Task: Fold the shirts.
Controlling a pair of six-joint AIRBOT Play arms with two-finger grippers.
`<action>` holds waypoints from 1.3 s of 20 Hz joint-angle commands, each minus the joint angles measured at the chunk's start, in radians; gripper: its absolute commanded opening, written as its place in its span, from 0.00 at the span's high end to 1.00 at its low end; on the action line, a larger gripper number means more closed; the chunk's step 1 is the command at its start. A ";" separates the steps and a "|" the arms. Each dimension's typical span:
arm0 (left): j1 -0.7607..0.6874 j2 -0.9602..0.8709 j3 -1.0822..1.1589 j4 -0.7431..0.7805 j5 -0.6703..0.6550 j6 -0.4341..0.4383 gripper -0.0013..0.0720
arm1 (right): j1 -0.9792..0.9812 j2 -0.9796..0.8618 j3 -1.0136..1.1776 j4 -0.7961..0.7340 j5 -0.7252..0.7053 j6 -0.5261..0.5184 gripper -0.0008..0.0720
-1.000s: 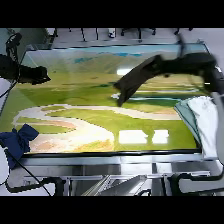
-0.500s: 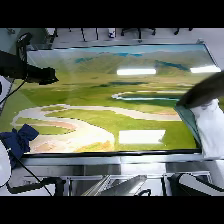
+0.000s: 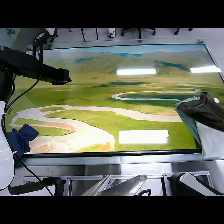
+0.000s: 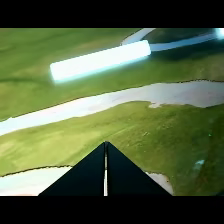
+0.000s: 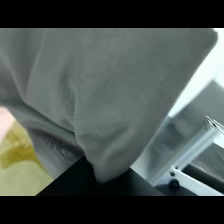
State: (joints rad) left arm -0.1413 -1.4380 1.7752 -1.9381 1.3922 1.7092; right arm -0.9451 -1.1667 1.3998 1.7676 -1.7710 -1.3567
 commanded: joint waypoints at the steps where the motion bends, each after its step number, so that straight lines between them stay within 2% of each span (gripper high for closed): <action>1: -0.034 -0.001 0.000 0.000 -0.004 0.000 0.96 | -0.006 0.021 -0.143 -0.097 0.022 0.048 0.42; 2: -0.035 -0.001 0.000 -0.001 -0.003 0.000 0.96 | -0.006 0.015 -0.162 -0.097 0.022 0.048 0.00; 3: -0.036 -0.001 0.000 -0.001 -0.004 0.000 0.96 | -0.006 0.006 -0.166 -0.096 0.021 0.048 0.03; 6: -0.035 -0.001 0.001 -0.001 -0.005 0.000 0.96 | -0.005 -0.001 -0.165 -0.039 0.067 0.047 0.03; 10: -0.035 -0.001 0.001 -0.002 0.006 -0.024 0.96 | 0.021 -0.001 -0.165 0.302 0.218 -0.013 0.04; 11: -0.036 -0.001 0.001 -0.002 0.017 -0.039 0.96 | 0.045 -0.001 -0.165 0.364 0.245 -0.043 0.23; 12: -0.036 0.000 0.001 -0.003 0.029 -0.057 0.96 | 0.082 0.000 -0.165 0.406 0.268 -0.093 0.79; 13: -0.037 0.000 0.001 -0.012 0.040 -0.078 0.96 | 0.125 0.001 -0.166 0.415 0.285 -0.119 0.94; 16: -0.071 0.023 -0.041 -0.116 0.029 -0.081 0.96 | 0.300 0.010 -0.178 0.410 0.313 -0.230 0.97; 18: -0.132 0.083 -0.156 -0.123 -0.026 -0.090 0.96 | 0.450 0.064 -0.240 0.410 0.382 -0.275 0.97; 22: -0.285 0.241 -0.472 -0.123 -0.151 -0.116 0.96 | 0.809 0.249 -0.460 0.399 0.610 -0.302 0.97; 26: -0.381 0.391 -0.737 -0.123 -0.303 -0.201 0.96 | 1.070 0.343 -0.613 0.399 0.784 -0.301 0.97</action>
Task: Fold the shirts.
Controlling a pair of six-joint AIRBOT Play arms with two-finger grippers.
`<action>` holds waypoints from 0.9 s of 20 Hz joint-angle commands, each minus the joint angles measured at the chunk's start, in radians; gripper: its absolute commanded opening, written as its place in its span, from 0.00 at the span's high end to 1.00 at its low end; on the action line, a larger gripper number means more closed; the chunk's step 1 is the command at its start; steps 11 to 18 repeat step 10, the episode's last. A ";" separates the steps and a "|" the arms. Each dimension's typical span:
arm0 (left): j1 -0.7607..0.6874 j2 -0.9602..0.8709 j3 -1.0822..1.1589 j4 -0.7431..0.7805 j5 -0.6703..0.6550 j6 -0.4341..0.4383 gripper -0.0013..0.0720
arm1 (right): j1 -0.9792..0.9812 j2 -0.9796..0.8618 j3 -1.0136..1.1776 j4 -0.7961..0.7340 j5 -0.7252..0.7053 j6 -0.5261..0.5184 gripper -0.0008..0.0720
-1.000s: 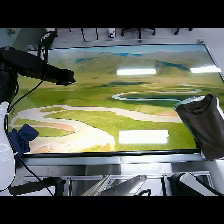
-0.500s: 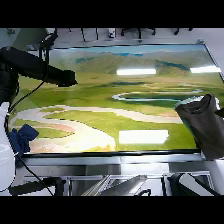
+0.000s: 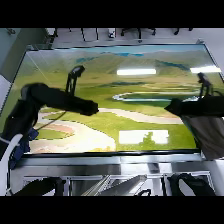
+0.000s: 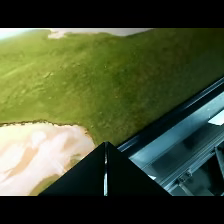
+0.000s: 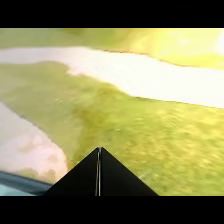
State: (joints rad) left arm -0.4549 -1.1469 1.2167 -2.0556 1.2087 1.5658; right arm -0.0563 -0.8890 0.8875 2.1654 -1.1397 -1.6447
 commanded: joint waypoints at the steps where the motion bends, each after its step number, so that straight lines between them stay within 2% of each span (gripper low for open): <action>1: -0.077 0.131 -0.222 -0.007 -0.139 -0.058 0.96 | 0.214 0.063 -0.105 0.001 0.163 -0.014 0.97; 9: -0.078 0.303 -0.398 -0.007 -0.258 -0.058 0.96 | 0.264 0.049 -0.105 0.003 0.127 -0.012 0.97; 18: -0.078 0.312 -0.405 -0.007 -0.260 -0.058 0.96 | 0.264 0.048 -0.105 0.003 0.127 -0.012 0.97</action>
